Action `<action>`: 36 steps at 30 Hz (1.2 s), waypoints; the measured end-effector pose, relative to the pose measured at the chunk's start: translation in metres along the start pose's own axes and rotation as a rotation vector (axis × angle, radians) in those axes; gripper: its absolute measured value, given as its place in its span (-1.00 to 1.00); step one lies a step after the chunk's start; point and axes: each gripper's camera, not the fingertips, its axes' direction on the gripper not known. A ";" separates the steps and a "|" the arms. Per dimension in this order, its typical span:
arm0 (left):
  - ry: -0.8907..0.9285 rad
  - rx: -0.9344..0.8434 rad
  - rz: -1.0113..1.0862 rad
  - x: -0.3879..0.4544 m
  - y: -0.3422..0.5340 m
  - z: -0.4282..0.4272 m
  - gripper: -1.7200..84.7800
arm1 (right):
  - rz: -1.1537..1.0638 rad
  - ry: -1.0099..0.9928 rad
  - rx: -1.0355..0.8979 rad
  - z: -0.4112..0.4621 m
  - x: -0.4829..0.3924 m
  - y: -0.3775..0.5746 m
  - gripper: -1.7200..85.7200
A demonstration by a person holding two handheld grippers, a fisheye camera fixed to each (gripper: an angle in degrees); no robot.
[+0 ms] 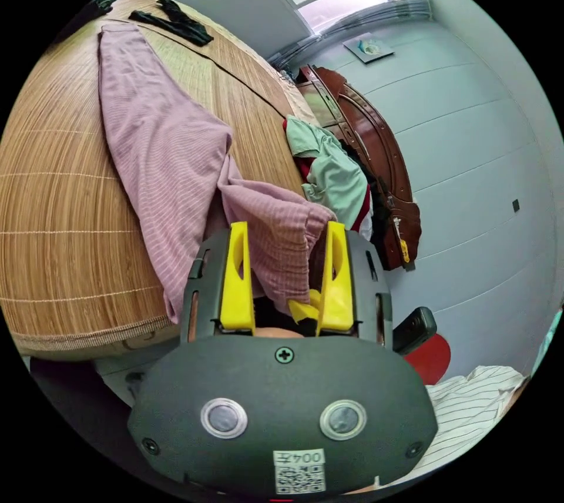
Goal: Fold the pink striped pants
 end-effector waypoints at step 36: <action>0.016 0.057 0.249 -0.003 0.113 -0.183 -0.78 | 0.296 -0.099 -0.207 0.018 0.123 -0.113 -0.87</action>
